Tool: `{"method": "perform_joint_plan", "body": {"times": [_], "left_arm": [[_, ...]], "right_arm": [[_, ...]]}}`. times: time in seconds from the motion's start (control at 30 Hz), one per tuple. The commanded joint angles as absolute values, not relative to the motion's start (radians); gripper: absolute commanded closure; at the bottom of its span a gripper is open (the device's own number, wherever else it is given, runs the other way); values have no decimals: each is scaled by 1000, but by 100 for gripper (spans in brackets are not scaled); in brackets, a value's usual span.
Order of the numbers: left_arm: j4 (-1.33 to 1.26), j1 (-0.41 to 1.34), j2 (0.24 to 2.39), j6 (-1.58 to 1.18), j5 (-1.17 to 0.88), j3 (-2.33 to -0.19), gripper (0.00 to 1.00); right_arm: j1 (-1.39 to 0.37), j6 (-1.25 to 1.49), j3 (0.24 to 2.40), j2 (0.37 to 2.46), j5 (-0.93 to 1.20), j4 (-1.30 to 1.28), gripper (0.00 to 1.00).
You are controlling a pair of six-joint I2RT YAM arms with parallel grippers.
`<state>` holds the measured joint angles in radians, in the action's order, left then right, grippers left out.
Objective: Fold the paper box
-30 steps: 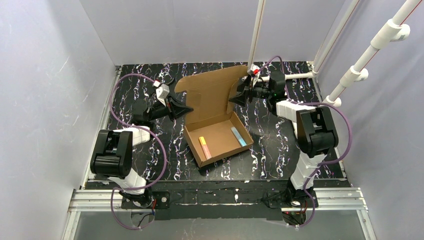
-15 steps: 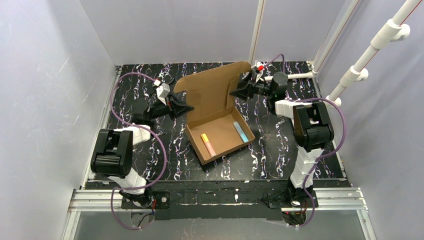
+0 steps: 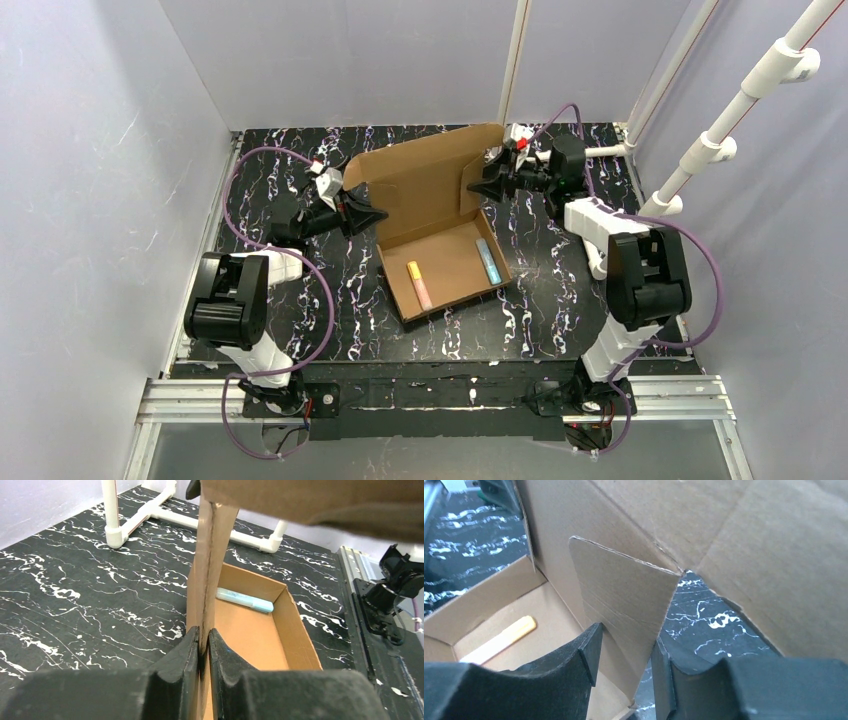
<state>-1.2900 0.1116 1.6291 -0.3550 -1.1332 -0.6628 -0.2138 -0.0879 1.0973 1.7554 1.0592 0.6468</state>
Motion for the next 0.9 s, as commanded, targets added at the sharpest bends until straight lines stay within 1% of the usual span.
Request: {"method": "perform_joint_plan", "body": {"times": [0.0, 0.17, 0.33, 0.6, 0.73, 0.87], "left_arm": [[-1281, 141, 1626, -284, -1099, -662, 89], [-1270, 140, 1591, -270, -1093, -630, 76], [-1249, 140, 1544, -261, -1094, -607, 66], [-1194, 140, 1428, -266, -1104, -557, 58], [-1117, 140, 1362, -241, -1102, -538, 53], [-995, 139, 1306, -181, -1096, -522, 50]], "right_arm": [[-253, -413, 1109, 1676, 1094, 344, 53], [-252, -578, 1105, 1653, 1077, 185, 52], [-241, -627, 1086, 1642, 1062, 152, 51], [-238, -786, 1076, 1599, 1051, 19, 51], [-238, -877, 1062, 1573, 1031, -76, 48], [-237, -903, 1027, 1538, 1001, -90, 47]]}}
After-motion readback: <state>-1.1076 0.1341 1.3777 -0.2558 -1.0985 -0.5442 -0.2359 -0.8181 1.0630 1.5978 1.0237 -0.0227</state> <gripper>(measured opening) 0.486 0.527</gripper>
